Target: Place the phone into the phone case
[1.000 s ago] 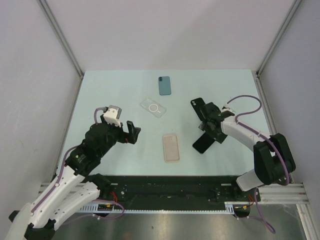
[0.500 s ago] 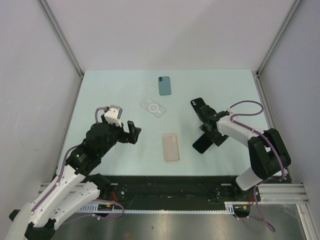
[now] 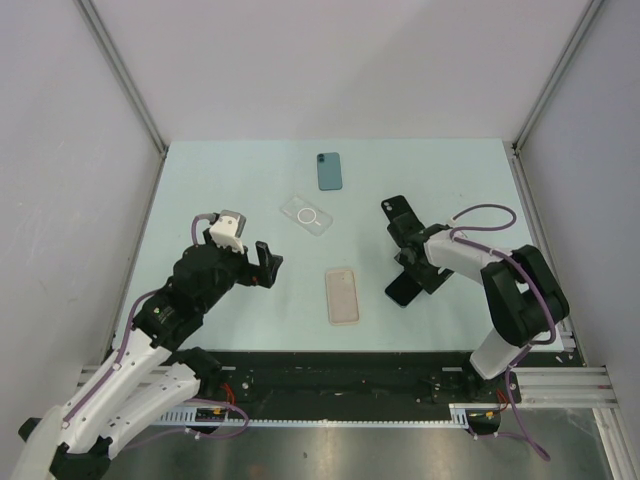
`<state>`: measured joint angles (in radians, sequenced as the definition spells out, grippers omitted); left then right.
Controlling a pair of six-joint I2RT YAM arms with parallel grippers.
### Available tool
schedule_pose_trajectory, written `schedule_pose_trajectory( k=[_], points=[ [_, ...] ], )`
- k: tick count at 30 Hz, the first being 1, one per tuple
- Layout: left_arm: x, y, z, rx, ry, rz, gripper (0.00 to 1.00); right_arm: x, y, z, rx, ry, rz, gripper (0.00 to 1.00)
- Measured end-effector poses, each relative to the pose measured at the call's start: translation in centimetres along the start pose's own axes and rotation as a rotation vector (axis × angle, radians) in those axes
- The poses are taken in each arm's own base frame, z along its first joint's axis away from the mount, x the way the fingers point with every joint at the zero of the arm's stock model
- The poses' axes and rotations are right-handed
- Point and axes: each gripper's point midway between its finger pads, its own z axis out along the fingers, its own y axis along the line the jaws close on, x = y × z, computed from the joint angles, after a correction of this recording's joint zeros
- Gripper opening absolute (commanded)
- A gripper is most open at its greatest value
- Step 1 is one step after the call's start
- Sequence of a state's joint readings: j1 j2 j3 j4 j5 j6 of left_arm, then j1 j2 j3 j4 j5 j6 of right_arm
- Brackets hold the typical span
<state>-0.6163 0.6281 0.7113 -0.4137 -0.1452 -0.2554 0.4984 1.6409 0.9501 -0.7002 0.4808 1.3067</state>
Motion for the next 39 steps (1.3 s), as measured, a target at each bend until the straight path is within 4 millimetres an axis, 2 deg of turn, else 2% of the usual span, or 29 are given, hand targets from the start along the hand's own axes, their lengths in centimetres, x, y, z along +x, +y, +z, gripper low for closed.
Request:
schedule_pose_trajectory(
  k=[6,10,13,16,20,24,28,32,39],
  points=[
    [0.0,0.0,0.0,0.0,0.0,-0.006,1.0,0.5,0.1,0.3,0.005,-0.004,-0.011,0.82],
    [0.0,0.0,0.0,0.0,0.0,-0.007,1.0,0.4,0.1,0.3,0.01,-0.011,-0.016,0.86],
    [0.0,0.0,0.0,-0.001,-0.001,-0.007,1.0,0.4,0.1,0.3,0.011,-0.011,-0.018,0.83],
    [0.0,0.0,0.0,-0.001,0.0,-0.013,0.98,0.5,0.0,0.4,0.015,-0.01,-0.024,0.75],
    [0.3,-0.4,0.1,0.01,0.016,-0.055,0.94,0.5,-0.1,0.4,0.019,-0.008,-0.044,0.6],
    [1.8,-1.6,0.6,0.052,0.085,-0.131,0.89,0.5,0.2,0.3,-0.002,-0.003,-0.095,0.56],
    [4.7,-2.5,1.6,0.082,0.2,-0.187,0.88,0.8,1.3,0.1,-0.07,0.014,-0.205,0.48],
    [8.0,-2.8,2.6,0.078,0.325,-0.22,0.88,2.1,3.0,-0.9,-0.195,0.063,-0.344,0.44],
    [10.0,-3.5,3.8,0.094,0.391,-0.268,0.87,4.8,5.3,-3.2,-0.415,0.17,-0.527,0.38]
  ],
)
